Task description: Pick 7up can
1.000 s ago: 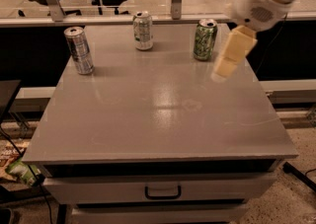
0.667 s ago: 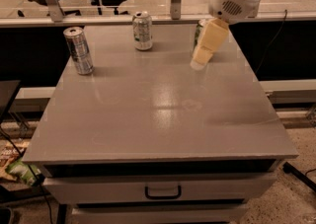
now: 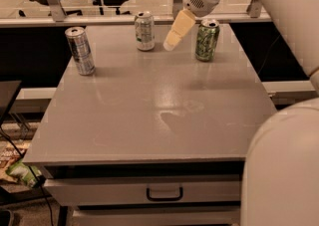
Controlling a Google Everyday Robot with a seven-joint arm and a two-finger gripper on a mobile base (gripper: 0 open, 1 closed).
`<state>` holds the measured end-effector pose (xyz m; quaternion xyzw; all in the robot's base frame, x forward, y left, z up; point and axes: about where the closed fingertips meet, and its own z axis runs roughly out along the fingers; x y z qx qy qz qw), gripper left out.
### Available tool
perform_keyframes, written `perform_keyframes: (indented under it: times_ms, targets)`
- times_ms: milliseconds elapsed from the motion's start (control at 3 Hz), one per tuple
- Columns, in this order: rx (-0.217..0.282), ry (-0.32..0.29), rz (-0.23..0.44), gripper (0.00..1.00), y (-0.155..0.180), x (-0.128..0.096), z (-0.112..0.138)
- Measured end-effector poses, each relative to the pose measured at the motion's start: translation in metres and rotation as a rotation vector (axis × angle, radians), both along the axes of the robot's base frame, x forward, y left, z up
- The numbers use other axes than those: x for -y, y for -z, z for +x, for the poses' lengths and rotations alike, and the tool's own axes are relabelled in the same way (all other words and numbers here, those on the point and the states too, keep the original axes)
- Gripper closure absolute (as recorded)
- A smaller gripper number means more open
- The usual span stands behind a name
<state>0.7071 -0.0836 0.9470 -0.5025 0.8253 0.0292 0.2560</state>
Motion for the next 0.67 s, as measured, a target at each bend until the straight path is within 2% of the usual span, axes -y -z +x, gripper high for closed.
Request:
perform_keyframes:
  times_ms: [333, 667]
  targets:
    - [-0.005, 0.055, 0.051, 0.0, 0.01, -0.02, 0.036]
    - [-0.006, 0.08, 0.084, 0.0, 0.016, -0.044, 0.056]
